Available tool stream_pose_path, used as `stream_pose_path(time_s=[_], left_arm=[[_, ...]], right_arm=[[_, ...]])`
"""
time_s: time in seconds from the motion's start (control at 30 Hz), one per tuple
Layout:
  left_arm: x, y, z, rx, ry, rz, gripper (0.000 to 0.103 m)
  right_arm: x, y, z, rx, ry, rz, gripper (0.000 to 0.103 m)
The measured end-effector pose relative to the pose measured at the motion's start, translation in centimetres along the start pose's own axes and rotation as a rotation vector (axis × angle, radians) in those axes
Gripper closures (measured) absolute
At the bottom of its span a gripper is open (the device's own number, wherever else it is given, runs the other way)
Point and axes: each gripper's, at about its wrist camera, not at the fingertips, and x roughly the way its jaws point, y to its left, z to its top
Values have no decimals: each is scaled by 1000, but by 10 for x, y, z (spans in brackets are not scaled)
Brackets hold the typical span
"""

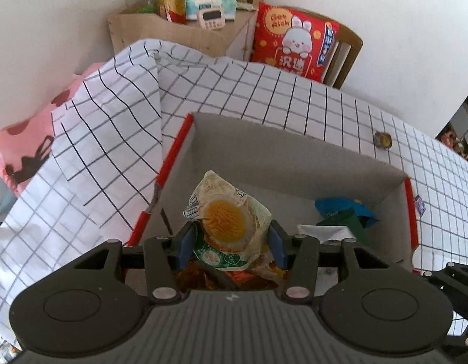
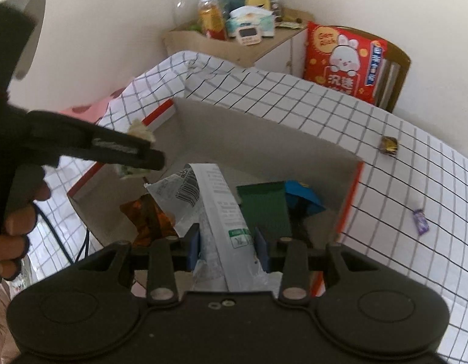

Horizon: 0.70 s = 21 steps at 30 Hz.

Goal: Organize snacks
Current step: 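Carry the pastry pack and white wrapper over the box and lower them inside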

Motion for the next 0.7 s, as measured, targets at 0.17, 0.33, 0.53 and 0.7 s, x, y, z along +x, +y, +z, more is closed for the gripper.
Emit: stream_pose_path(time_s=[0.17, 0.33, 0.53, 0.7], left_arm=[[19, -2, 0, 4, 53, 16, 53], [33, -4, -2, 11, 96, 30, 53], [47, -4, -9, 14, 150, 48, 52], [47, -6, -12, 16, 143, 54, 51]], right_arm=[[16, 9, -1, -36, 28, 1, 67], [27, 14, -4, -58, 55, -3, 67], [35, 16, -8, -67, 79, -10, 66], [36, 17, -10, -66, 85, -11, 65]])
